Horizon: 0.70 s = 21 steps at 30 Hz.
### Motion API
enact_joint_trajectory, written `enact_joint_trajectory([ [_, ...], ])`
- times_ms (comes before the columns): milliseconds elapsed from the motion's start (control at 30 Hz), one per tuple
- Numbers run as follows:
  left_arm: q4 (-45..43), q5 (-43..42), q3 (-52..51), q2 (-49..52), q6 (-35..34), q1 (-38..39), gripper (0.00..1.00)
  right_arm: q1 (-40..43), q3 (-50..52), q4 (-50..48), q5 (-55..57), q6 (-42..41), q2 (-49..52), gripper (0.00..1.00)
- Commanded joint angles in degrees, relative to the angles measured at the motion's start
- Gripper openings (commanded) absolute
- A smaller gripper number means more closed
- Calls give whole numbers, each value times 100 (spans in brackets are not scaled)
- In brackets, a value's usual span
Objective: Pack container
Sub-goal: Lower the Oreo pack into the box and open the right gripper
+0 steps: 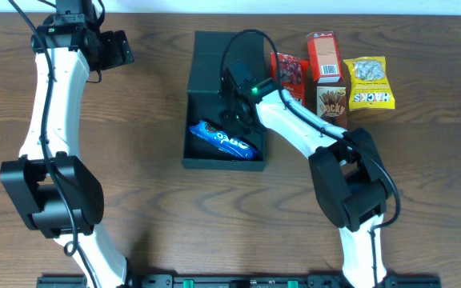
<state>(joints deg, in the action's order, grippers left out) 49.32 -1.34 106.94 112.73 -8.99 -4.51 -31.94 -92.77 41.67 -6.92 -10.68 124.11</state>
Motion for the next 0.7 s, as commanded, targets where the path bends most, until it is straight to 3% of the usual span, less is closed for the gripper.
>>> enact_joint_trajectory([
  [0, 15, -17, -33, 52, -28, -37, 95, -59, -140, -120, -400, 367, 68, 1],
  [667, -9, -20, -33, 52, -26, -37, 95, -369, -120, 197, -1244, 1300, 223, 1],
])
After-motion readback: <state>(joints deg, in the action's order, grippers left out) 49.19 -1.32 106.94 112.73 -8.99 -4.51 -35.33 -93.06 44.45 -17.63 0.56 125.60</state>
